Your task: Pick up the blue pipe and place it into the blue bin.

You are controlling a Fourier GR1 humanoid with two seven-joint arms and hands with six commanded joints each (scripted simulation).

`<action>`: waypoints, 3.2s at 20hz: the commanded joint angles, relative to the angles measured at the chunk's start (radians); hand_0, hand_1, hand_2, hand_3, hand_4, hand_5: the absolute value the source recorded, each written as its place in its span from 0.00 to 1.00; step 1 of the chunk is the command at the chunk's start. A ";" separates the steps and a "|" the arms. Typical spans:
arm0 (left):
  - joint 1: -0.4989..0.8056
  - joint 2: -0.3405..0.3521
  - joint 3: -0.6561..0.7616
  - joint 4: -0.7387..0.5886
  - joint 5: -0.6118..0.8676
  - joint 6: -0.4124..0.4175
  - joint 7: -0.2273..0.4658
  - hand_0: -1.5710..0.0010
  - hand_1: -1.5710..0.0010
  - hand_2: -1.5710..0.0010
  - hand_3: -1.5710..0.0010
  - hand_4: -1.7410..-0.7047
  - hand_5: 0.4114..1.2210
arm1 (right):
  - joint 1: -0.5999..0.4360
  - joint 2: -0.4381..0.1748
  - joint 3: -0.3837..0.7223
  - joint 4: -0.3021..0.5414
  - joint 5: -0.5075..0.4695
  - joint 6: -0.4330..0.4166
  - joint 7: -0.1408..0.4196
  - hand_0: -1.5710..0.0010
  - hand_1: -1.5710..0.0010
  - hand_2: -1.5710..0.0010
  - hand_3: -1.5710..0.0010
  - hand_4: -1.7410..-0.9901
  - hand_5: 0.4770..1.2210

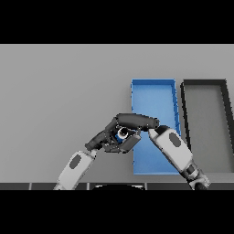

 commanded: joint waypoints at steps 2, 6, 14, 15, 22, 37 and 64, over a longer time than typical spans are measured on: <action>0.000 -0.003 0.006 0.004 -0.003 -0.001 -0.002 0.00 0.00 0.01 0.17 0.05 1.00 | 0.013 0.031 0.008 -0.012 -0.040 -0.028 0.003 0.20 0.19 0.19 0.27 0.33 0.41; -0.006 -0.012 0.013 -0.001 -0.023 -0.010 0.001 0.00 0.00 0.02 0.10 0.02 1.00 | 0.032 0.030 0.013 -0.018 0.022 -0.019 -0.123 0.08 0.08 0.08 0.11 0.35 0.76; 0.003 -0.031 0.020 -0.003 -0.061 0.000 0.003 0.00 0.00 0.00 0.20 0.01 1.00 | 0.073 0.034 0.018 -0.048 -0.079 -0.070 -0.050 0.01 0.01 0.01 0.02 0.33 0.96; 0.000 -0.031 0.024 -0.006 -0.070 0.001 0.003 0.08 0.13 0.15 0.33 0.11 1.00 | 0.066 0.038 0.014 -0.054 -0.072 -0.087 -0.040 0.01 0.01 0.01 0.02 0.33 0.97; 0.009 -0.014 0.037 0.006 -0.118 -0.099 -0.008 0.80 0.82 0.82 0.86 0.63 0.71 | 0.070 0.069 -0.002 -0.058 -0.042 -0.083 0.017 0.00 0.00 0.00 0.00 0.32 0.99; 0.006 -0.021 0.061 0.021 -0.098 -0.075 0.125 0.99 0.99 0.99 1.00 0.74 0.10 | -0.028 0.126 -0.108 -0.065 -0.208 -0.144 0.153 0.00 0.00 0.00 0.00 0.33 1.00; 0.022 0.005 0.062 0.001 -0.138 -0.050 0.095 1.00 1.00 1.00 1.00 0.79 0.06 | -0.149 -0.079 -0.450 0.375 0.001 -0.405 0.263 0.00 0.00 0.00 0.00 0.32 1.00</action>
